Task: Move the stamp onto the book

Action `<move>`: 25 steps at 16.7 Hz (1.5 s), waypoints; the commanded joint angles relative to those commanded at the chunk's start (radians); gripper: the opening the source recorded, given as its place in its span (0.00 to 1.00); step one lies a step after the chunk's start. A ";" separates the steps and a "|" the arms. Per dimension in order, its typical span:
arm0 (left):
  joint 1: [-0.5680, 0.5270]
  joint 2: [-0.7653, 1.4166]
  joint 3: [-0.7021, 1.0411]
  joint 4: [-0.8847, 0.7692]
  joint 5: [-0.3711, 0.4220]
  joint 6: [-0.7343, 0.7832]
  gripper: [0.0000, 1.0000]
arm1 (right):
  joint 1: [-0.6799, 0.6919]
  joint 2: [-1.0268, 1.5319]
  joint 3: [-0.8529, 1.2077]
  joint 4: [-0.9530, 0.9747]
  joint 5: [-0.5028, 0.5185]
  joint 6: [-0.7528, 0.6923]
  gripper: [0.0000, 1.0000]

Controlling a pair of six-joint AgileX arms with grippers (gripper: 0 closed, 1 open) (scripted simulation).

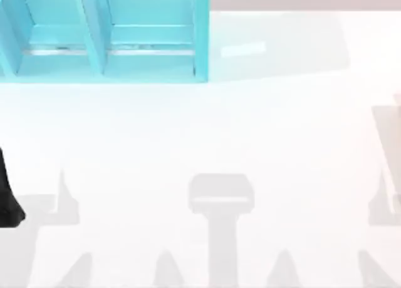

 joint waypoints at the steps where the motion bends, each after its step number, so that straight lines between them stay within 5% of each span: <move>1: 0.000 0.000 0.000 0.000 0.000 0.000 1.00 | 0.000 0.000 0.000 0.000 0.000 0.000 1.00; 9: 0.083 0.292 0.147 0.178 0.094 0.013 1.00 | 0.000 0.000 0.000 0.000 0.000 0.000 1.00; 25: 0.464 1.925 0.822 0.992 0.523 0.074 1.00 | 0.000 0.000 0.000 0.000 0.000 0.000 1.00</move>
